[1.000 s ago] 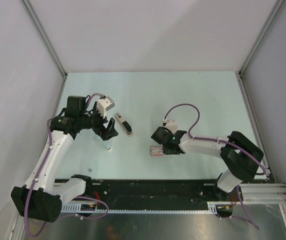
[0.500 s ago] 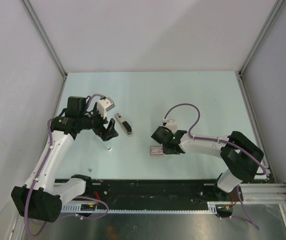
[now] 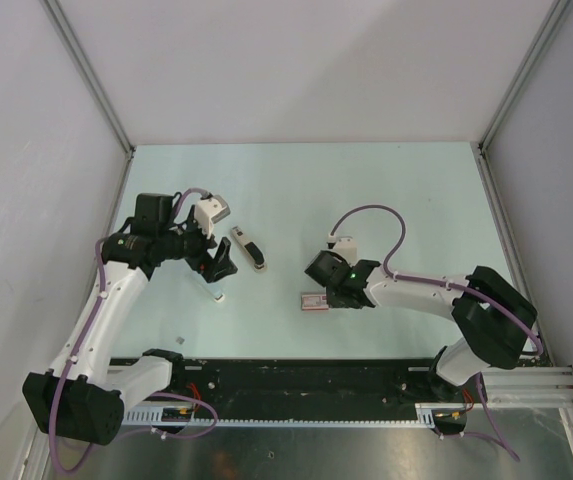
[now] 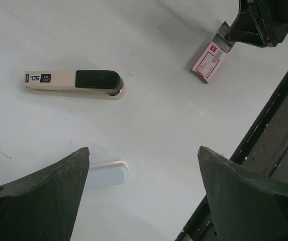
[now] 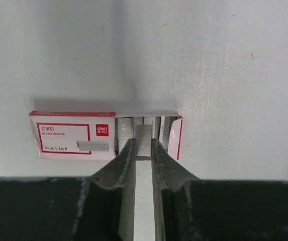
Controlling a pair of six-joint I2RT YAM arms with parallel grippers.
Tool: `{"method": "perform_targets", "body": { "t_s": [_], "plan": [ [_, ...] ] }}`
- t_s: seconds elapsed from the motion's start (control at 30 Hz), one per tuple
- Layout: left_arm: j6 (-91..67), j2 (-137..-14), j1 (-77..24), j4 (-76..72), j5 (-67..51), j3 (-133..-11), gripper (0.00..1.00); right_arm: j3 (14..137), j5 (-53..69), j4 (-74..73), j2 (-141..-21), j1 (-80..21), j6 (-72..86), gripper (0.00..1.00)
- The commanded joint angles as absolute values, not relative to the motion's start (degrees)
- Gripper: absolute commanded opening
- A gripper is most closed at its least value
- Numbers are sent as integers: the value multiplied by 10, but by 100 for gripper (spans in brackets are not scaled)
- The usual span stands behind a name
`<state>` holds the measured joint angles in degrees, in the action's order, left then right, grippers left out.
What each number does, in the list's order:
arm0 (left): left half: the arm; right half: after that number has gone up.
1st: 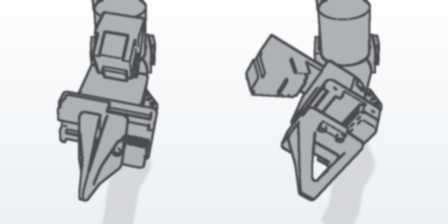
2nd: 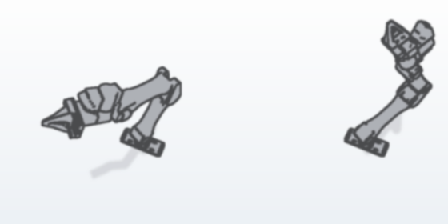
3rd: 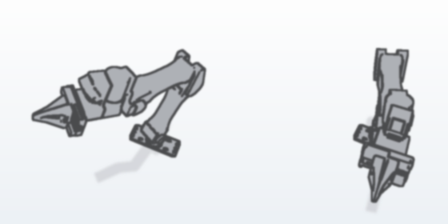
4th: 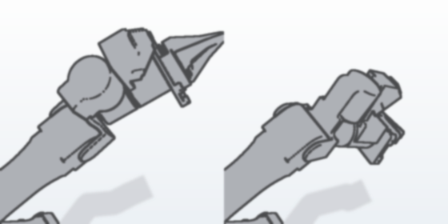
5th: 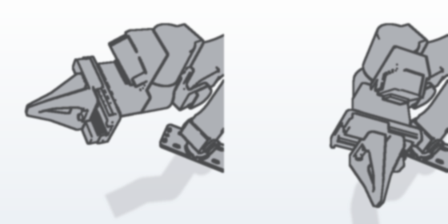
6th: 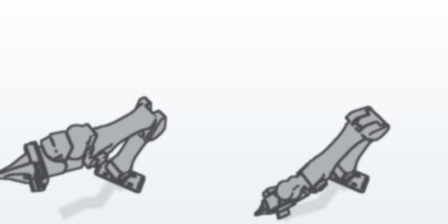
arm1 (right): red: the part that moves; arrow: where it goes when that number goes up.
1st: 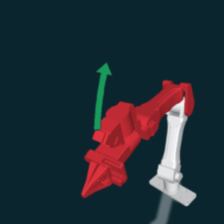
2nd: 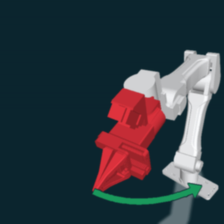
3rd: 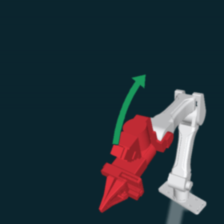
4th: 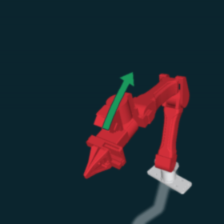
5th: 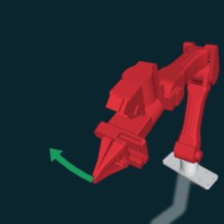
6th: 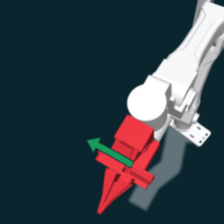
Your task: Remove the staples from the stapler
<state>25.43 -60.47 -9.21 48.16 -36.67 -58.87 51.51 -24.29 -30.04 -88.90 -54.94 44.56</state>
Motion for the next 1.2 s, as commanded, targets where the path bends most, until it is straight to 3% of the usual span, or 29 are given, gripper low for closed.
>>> {"method": "perform_targets", "body": {
  "t_s": [0.0, 1.17],
  "plan": [
    [253, -591, -88, 479, -391, -588, 93, 516, -244, -287, -887, -551, 442, 0],
    [256, -587, -88, 479, -388, -582, 93, 513, -239, -287, -892, -555, 446, 1]
  ]
}}
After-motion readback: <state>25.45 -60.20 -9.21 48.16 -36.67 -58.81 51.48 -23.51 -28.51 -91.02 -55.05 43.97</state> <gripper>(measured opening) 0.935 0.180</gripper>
